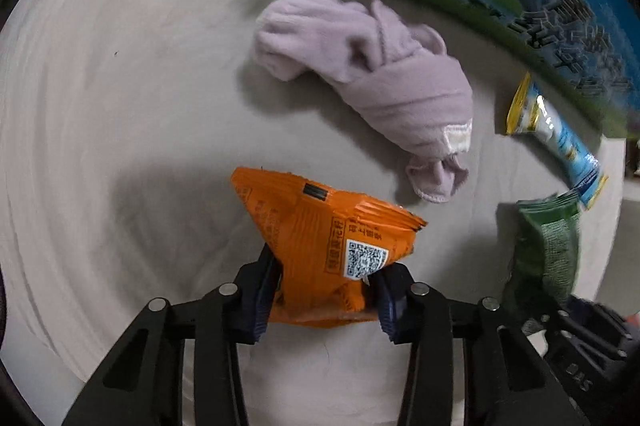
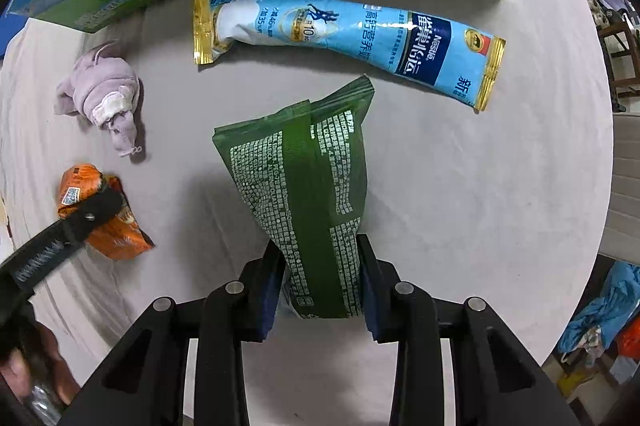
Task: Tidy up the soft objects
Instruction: 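Grasp the orange snack bag with the left gripper while the right grasps the green bag, then carry both bags into the box and open both grippers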
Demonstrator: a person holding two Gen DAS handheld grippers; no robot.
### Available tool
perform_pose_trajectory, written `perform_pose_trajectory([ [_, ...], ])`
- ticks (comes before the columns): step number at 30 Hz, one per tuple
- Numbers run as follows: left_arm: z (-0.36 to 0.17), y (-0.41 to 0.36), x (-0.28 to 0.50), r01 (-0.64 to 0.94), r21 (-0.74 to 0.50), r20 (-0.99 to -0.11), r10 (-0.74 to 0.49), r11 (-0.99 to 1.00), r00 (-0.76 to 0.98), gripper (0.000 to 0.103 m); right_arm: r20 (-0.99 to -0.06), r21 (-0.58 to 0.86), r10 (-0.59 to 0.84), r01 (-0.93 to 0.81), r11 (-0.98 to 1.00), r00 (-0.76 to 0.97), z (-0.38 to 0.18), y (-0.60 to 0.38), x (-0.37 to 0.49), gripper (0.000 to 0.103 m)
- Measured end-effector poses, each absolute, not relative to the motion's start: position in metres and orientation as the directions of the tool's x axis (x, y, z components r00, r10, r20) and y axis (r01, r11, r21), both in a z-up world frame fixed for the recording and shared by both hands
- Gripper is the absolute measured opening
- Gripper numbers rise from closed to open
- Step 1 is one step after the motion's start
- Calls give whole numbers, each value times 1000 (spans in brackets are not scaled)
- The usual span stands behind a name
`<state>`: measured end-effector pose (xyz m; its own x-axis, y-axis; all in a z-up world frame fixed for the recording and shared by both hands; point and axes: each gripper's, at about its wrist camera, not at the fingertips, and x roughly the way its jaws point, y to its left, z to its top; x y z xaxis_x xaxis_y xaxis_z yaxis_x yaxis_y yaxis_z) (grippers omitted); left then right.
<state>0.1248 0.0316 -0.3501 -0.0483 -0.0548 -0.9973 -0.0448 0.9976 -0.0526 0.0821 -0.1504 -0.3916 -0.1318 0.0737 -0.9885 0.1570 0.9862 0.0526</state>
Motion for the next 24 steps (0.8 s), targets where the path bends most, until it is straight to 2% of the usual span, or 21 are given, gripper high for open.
perform_pose_trajectory([
  [5,-339,13,113,8,-57,-998,-56,998,-32,35,-990,32,52,146,989,-130,-388,-153,88,33],
  [12,-292,-17,96,66,-47,-997,-51,997,59,35,-996,33,43,131,991,-82,-360,-149,75,31],
  [20,-228,-45,92,112,-62,-982,-80,992,169,35,-997,78,77,111,991,9,-302,-158,68,31],
  [24,-191,-33,91,135,-72,-967,-103,988,233,35,-994,99,94,94,991,60,-269,-163,62,31],
])
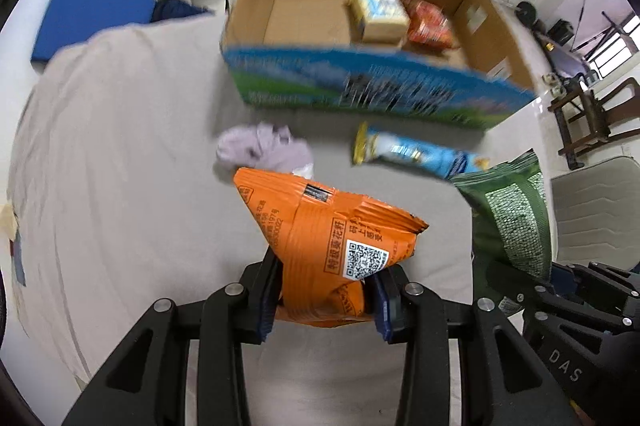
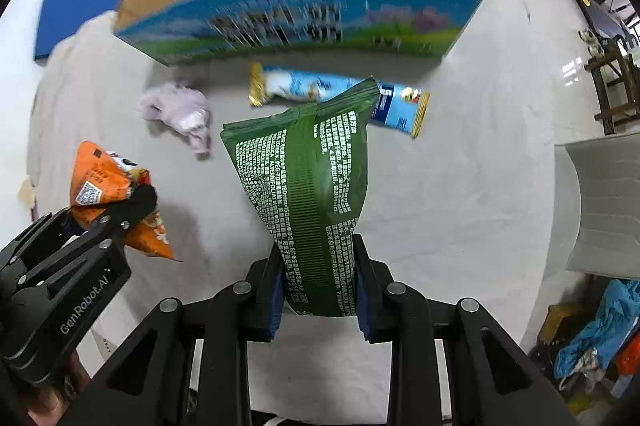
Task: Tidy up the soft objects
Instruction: 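Carry both bags into the box and open both grippers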
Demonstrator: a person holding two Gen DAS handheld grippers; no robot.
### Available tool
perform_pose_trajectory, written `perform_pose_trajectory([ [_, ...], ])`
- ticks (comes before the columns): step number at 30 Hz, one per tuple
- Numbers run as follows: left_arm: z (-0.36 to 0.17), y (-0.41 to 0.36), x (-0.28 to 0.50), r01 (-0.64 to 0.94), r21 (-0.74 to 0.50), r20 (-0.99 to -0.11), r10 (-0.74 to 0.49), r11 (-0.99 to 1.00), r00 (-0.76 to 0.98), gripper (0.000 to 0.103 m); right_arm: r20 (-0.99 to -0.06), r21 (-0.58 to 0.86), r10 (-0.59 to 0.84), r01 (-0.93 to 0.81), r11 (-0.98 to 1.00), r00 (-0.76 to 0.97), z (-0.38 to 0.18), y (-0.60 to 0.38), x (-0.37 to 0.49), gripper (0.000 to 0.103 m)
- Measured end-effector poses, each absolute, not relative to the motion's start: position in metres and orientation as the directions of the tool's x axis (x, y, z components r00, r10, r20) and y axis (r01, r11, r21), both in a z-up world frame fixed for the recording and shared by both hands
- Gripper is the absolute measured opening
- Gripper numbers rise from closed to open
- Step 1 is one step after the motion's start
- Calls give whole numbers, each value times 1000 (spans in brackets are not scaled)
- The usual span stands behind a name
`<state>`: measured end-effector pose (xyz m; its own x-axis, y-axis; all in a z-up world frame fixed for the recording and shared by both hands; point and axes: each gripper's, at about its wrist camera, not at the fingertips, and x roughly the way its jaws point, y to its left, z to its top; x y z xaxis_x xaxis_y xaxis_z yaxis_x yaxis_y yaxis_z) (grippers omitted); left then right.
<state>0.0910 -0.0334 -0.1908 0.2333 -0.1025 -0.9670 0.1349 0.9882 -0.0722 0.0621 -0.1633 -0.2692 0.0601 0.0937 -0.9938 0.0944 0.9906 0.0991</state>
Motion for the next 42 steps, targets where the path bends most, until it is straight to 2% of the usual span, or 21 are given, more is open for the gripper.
perform_pose_trajectory([
  [9,-126,-22,94,164,-71,-922,-127,984,366,35,-976,143,127,84,986,176,-201,-182,67,30],
  [17,-108,-26,128,165,-119,-907,-175,979,384,35,-958,170,140,103,980,249,-170,-192,93,30],
  [24,-103,-25,193,154,-152,-903,-201,976,380,35,-946,170,123,136,976,299,-151,-206,138,30],
  [31,-135,-20,268,120,-159,-930,-189,980,315,35,-950,184,105,254,949,296,-174,-226,206,30],
  [35,-164,-23,303,121,-141,-949,-168,983,266,35,-963,199,120,334,921,242,-215,-236,239,30],
  [42,-223,-33,360,140,-90,-977,-114,986,180,35,-989,107,60,370,923,138,-286,-240,270,30],
])
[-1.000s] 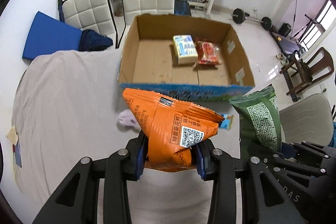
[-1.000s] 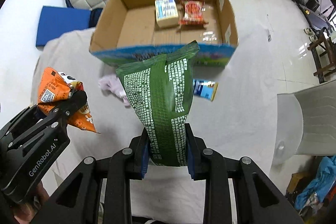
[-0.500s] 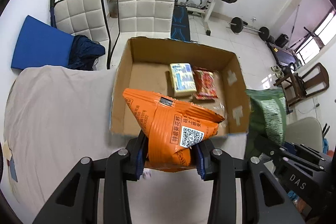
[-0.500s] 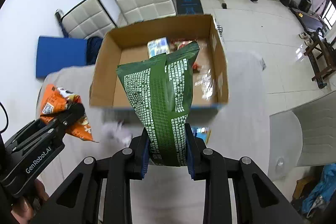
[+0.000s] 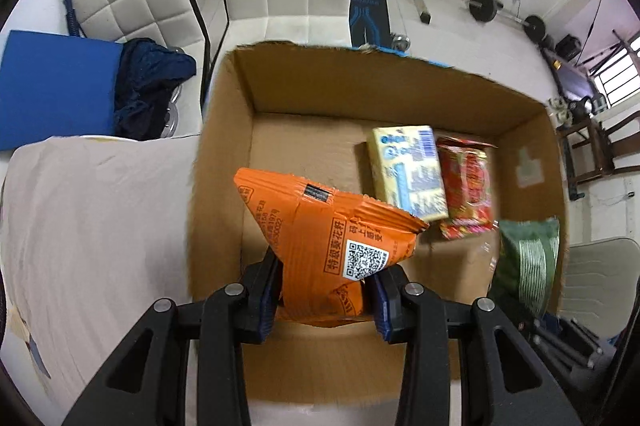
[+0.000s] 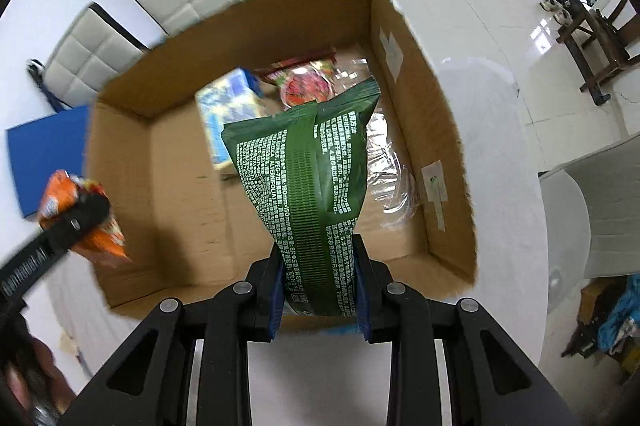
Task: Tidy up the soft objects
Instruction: 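Carry both bags into the box and open both grippers, then withdraw both tools and move toward the cloth and tube snack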
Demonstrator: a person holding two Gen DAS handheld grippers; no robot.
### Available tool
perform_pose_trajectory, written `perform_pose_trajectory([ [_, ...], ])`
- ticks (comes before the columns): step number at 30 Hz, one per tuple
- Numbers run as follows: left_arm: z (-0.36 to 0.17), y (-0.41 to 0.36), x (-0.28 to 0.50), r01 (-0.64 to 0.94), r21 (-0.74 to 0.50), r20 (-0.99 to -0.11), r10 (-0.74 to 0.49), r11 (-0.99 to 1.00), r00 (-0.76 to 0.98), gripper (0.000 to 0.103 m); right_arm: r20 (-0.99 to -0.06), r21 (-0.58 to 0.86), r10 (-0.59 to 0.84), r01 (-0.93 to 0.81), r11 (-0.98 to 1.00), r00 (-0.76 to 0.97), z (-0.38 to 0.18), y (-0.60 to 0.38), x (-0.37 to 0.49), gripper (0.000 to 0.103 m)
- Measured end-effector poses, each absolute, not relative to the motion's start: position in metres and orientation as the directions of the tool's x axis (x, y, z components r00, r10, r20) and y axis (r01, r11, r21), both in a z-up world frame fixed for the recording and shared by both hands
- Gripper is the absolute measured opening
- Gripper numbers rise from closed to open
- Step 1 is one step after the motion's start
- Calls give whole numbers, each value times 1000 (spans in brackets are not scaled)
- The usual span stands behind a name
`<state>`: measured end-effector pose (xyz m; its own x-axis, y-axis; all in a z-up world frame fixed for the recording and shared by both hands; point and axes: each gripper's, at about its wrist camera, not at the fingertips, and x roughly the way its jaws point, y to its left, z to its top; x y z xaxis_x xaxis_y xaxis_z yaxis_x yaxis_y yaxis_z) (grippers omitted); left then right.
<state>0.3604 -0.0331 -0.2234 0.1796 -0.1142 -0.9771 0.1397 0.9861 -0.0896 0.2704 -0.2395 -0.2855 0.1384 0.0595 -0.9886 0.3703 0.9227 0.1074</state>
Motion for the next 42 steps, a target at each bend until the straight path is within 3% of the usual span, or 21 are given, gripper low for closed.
perform_pose_trajectory([
  [7,-265,-47,400,173,-68,-989,-89,983,115,35,-997,64,39,387,920,74,-330,-241,280,30],
  [17,-285,-52,435,158,-47,-995,-61,986,84,41,-1000,22,15,380,925,21,-355,-238,296,32],
  [19,-285,-52,438,148,-64,-995,-75,987,71,43,-1000,8,2,367,930,16,-356,-234,298,35],
  [23,-279,-51,437,132,-71,-994,-81,989,77,49,-1000,7,-2,353,936,25,-353,-227,301,53],
  [26,-270,-47,434,133,-78,-991,-91,988,94,53,-999,14,0,344,939,42,-346,-223,302,57],
  [30,-253,-41,418,136,-92,-986,-109,986,127,65,-997,44,20,342,939,75,-337,-217,300,83],
  [33,-236,-36,400,145,-90,-979,-114,985,168,75,-995,43,9,328,944,103,-326,-216,299,95],
  [37,-217,-30,373,157,-57,-969,-93,986,231,93,-988,24,-24,307,952,153,-307,-207,286,99],
  [42,-187,-23,330,169,-53,-943,-105,984,315,94,-969,2,-66,273,962,238,-275,-207,266,99],
])
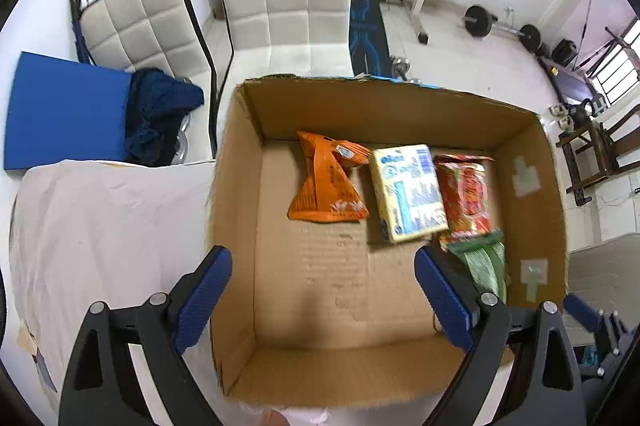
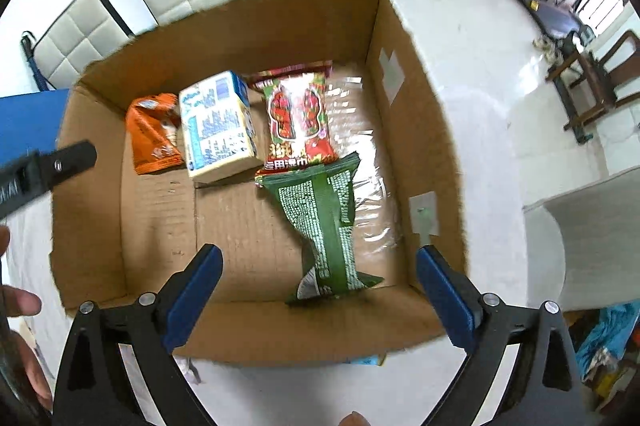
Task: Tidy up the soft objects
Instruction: 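Withdraw both tools and move toward the cloth and tube snack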
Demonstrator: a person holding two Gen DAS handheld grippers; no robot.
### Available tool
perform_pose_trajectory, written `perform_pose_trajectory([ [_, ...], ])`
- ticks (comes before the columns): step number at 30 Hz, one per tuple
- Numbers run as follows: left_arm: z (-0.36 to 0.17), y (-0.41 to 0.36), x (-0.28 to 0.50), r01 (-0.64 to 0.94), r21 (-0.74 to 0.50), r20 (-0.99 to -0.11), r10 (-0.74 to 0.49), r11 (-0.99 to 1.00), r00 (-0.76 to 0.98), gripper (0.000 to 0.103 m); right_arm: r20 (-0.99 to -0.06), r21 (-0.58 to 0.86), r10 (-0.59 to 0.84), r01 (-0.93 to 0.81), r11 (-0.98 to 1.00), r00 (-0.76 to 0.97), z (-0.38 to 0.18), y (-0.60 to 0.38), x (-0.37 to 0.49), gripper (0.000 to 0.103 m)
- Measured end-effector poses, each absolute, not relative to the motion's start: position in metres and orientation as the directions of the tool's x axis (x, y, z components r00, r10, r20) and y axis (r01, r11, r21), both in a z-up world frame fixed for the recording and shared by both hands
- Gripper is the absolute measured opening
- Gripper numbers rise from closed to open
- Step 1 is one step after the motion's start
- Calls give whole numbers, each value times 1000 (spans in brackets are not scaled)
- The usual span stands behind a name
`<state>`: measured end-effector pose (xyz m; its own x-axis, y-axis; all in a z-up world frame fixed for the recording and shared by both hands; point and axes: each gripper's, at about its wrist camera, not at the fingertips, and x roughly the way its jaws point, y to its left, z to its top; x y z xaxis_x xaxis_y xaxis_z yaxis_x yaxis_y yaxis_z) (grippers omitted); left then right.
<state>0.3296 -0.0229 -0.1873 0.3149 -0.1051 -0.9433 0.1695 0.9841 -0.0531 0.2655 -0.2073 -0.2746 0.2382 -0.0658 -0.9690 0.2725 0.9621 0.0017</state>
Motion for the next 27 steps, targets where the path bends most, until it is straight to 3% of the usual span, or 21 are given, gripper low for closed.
perform_pose_trajectory([
  [14,-113,-12,228,166,-16,-867,-97,986,489,94,-903,-18,-107,212,977,416,-171,-204,185,99],
  [27,-85,5,175,97,-18,-850,-66,995,523,94,-884,12,-75,181,983,462,-126,-199,136,99],
])
